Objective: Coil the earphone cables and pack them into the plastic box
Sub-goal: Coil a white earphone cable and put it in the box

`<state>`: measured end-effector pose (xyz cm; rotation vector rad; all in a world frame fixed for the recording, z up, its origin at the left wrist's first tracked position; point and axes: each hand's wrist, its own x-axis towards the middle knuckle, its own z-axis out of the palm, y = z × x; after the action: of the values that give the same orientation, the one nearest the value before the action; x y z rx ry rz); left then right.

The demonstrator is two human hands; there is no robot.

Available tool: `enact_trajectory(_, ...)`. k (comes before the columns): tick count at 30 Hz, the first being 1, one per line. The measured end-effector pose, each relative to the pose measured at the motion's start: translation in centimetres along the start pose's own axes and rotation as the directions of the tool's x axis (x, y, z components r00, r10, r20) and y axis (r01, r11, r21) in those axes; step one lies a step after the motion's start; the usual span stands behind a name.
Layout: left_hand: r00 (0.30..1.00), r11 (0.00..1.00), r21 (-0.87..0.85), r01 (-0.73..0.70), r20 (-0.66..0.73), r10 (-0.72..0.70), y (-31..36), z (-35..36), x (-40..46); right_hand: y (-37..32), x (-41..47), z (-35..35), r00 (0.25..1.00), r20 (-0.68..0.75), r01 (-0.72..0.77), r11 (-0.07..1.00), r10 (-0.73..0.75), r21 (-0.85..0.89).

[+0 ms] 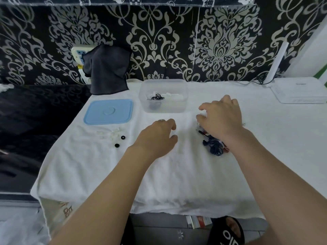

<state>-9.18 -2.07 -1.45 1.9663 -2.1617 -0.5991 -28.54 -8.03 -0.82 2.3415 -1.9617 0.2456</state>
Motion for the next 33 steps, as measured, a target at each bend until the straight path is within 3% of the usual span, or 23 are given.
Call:
enact_trajectory(4, 1.0, 1.0, 0.013, 0.007, 0.027, -0.007, -0.2, 0.1, 0.4, -1.1, 0.4, 1.7, 0.975, 0.222, 0.062, 0.985, -0.025, -0.162)
enact_trajectory(10, 0.999, 0.999, -0.007, 0.042, 0.022, -0.042, -1.2, -0.6, 0.5, -1.2, 1.5, 2.6, 0.994, 0.108, 0.023, 0.993, -0.011, -0.114)
enact_trajectory(13, 0.999, 0.996, -0.075, 0.049, -0.008, -0.05, -1.6, -1.2, 0.4, -1.5, 1.8, 1.8, 1.0, -0.001, 0.017, 1.0, -0.017, 0.02)
enact_trajectory(15, 0.997, 0.98, -0.189, 0.062, -0.032, -0.069, -1.6, -1.7, 0.3, -2.0, 1.8, 0.9, 0.997, -0.076, 0.009, 0.951, 0.015, 0.308)
enact_trajectory(17, 0.993, 0.933, -0.348, 0.091, -0.039, -0.111, -1.5, -2.3, 0.2, -2.7, 1.6, -0.2, 0.994, -0.014, -0.069, 0.732, 0.106, 0.678)
enact_trajectory(19, 0.99, 0.867, -0.483, 0.121, -0.006, -0.141, -1.5, -2.9, -0.1, -3.6, 1.4, -1.5, 0.975, 0.147, -0.202, 0.396, 0.164, 0.896)
enact_trajectory(22, 0.992, 0.772, -0.622, 0.129, 0.075, -0.106, -1.4, -3.7, -0.7, -4.8, 1.0, -3.1, 0.906, 0.421, -0.411, -0.158, 0.04, 0.898)
enact_trajectory(23, 0.992, 0.75, -0.649, 0.124, 0.083, -0.092, -1.5, -3.8, -0.8, -5.1, 0.8, -3.5, 0.878, 0.478, -0.467, -0.262, -0.023, 0.844)
enact_trajectory(28, 0.987, 0.693, -0.708, 0.139, 0.156, -0.039, -2.1, -3.8, -1.0, -5.9, 0.1, -3.5, 0.772, 0.612, -0.593, -0.541, -0.172, 0.596)
enact_trajectory(33, 0.976, 0.659, -0.732, 0.171, 0.219, -0.011, -2.7, -3.9, -1.4, -6.5, 0.3, -3.1, 0.746, 0.635, -0.61, -0.592, -0.203, 0.527)
